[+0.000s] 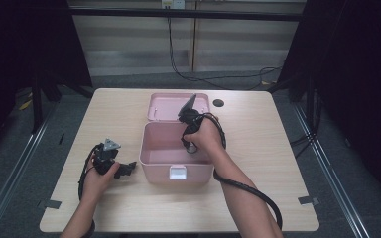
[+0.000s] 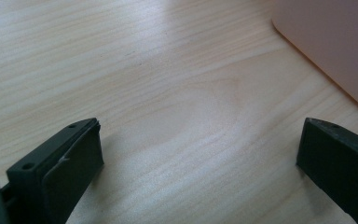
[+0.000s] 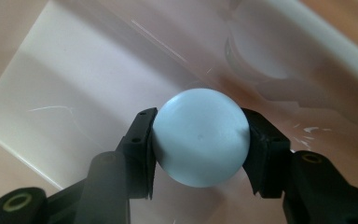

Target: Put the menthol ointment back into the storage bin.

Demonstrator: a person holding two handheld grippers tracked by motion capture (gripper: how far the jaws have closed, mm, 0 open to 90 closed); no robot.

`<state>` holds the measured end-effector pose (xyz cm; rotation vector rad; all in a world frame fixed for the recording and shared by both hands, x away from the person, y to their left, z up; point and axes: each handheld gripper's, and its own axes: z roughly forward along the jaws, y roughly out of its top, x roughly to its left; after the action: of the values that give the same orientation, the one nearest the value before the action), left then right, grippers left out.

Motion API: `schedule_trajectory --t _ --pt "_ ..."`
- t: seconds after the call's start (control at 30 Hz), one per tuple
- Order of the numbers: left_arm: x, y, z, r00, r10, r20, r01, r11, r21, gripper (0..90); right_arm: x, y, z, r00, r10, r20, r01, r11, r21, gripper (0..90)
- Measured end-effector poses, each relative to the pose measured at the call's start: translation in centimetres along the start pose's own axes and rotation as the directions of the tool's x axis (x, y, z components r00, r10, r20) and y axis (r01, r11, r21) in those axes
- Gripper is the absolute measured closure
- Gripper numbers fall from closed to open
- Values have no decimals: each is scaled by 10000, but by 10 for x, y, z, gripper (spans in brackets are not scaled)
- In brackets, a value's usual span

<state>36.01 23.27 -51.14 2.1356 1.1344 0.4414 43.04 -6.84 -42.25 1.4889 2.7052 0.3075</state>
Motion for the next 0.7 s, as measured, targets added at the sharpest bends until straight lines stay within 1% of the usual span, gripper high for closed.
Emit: schedule_trajectory --t 0.37,0.5,0.7 --pt "0 0 0 10000 -2 0 2 10000 2 0 1 1 2 9999 -45 123 45 10000 -36 503" --pt "0 0 0 10000 2 0 -2 10000 1 0 1 1 2 9998 -116 172 116 9999 16 503" --pt "0 0 0 10000 -1 2 1 10000 2 0 1 2 3 9997 -87 212 84 9999 128 502"
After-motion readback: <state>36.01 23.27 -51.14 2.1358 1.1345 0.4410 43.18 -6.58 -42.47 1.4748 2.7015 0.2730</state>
